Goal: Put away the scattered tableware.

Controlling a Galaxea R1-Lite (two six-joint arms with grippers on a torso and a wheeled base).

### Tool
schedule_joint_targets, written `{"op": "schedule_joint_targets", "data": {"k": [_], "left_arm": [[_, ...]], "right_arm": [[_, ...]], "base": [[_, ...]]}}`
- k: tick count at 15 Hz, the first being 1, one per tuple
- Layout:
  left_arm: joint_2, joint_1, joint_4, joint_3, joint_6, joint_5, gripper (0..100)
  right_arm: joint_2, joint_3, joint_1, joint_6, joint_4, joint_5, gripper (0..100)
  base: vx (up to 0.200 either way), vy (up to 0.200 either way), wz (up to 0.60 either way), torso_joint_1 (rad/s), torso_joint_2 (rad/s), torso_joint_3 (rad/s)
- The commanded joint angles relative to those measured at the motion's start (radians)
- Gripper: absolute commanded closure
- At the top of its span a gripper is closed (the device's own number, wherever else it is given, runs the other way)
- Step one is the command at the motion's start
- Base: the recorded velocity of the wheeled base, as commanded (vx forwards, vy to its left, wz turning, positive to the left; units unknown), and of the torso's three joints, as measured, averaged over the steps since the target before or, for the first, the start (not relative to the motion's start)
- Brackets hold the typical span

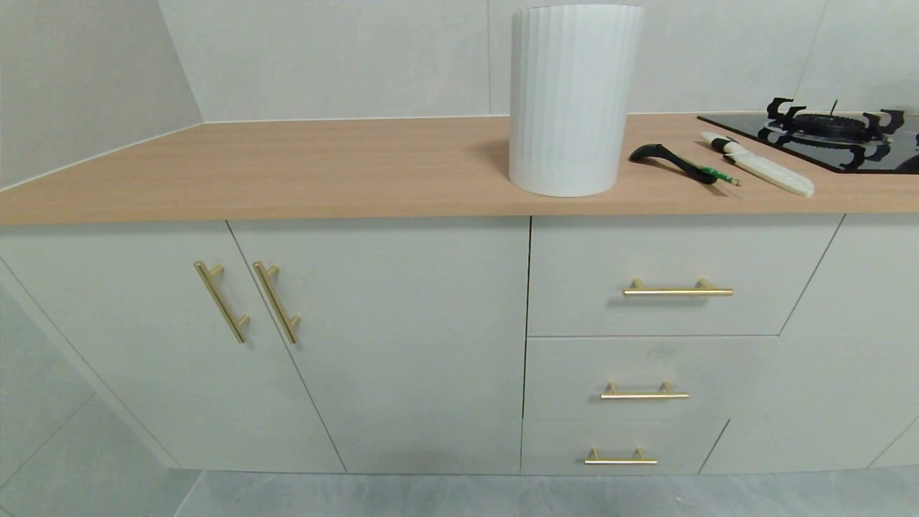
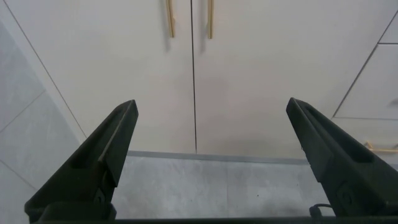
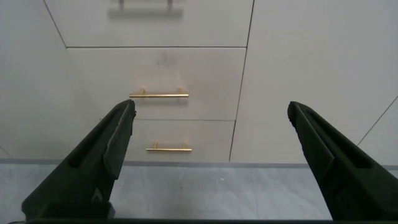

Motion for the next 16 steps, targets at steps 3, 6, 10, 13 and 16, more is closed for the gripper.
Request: {"op": "schedule_joint_targets", "data": {"k": [3, 6, 10, 13, 16], "left_arm": [[0.001, 0.0, 0.001, 0.0, 0.0, 0.001, 0], [0.001, 0.0, 0.0, 0.0, 0.0, 0.001, 0], [0.001, 0.0, 0.001, 0.0, 0.0, 0.001, 0], [0.001, 0.0, 0.001, 0.0, 0.0, 0.001, 0], [0.001, 0.0, 0.0, 0.0, 0.0, 0.001, 0]], "right_arm": [[0.168, -0.079, 0.014, 0.013, 0.116, 0.159, 0], [0.495, -0.142, 0.034, 0.013, 0.11, 0.234, 0], [0.934, -0.323, 0.192, 0.018, 0.084, 0.245, 0], [1.261, -0.39, 0.236, 0.016, -0.038, 0.241, 0], [1.583, -0.462, 0.236, 0.015, -0.251, 0.172, 0]], "base": [[0.0, 0.0, 0.0, 0.0, 0.0, 0.0], [0.0, 0.0, 0.0, 0.0, 0.0, 0.0], [0.0, 0.0, 0.0, 0.0, 0.0, 0.0], [0.0, 0.0, 0.0, 0.0, 0.0, 0.0], [0.0, 0.0, 0.0, 0.0, 0.0, 0.0]]}}
